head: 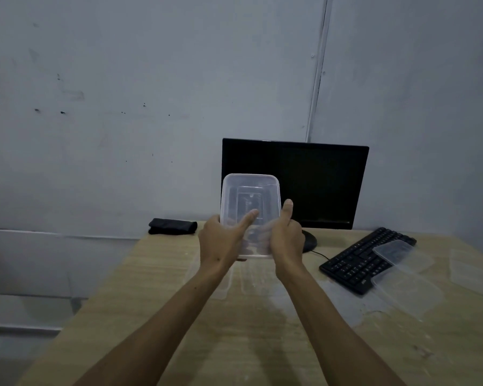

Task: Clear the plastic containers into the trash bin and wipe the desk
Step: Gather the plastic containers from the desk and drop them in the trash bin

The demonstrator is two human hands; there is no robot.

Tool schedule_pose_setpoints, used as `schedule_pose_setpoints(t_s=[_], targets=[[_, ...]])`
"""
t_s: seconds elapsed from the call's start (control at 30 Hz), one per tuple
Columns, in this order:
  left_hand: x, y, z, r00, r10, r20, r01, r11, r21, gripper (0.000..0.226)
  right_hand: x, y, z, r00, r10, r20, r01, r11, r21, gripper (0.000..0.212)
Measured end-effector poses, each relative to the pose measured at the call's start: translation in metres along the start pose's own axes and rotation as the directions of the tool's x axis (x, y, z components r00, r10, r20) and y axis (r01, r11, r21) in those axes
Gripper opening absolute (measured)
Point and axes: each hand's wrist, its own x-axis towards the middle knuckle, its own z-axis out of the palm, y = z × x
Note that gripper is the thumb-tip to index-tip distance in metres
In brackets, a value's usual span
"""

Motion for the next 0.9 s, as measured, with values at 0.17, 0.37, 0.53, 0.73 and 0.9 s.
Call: schedule_pose_setpoints(t_s=[0.17, 0.37, 0.53, 0.73, 0.9], targets=[[0.013, 0.009, -0.008, 0.984, -0.165, -0.068, 0.153, 0.977, -0.151, 0.066, -0.023, 0.002, 0.005, 0.987, -0.049, 0.15, 0.054, 0.998, -0.025, 0.076], [-0.006, 0.007, -0.017, 0.937, -0.006, 0.348, 0.086, 0.973, -0.214, 0.052, -0.014, 0.004, 0.002, 0.981, 0.138, 0.137, -0.15, 0.985, 0.083, 0.076], [-0.018, -0.005, -0.022, 0.916, 0.016, 0.4, 0.108, 0.952, -0.286, 0.03, -0.022, 0.004, 0.006, 0.968, 0.159, 0.196, -0.182, 0.978, 0.105, 0.075], [-0.013, -0.006, -0.037, 0.857, -0.025, 0.515, 0.278, 0.864, -0.42, 0.03, -0.035, 0.005, 0.011, 0.96, 0.141, 0.243, -0.172, 0.979, 0.113, 0.073], [-0.006, -0.004, -0.052, 0.915, -0.183, 0.359, 0.323, 0.865, -0.383, 0.027, -0.043, 0.009, 0.011, 0.898, 0.189, 0.397, -0.219, 0.975, 0.032, 0.072]])
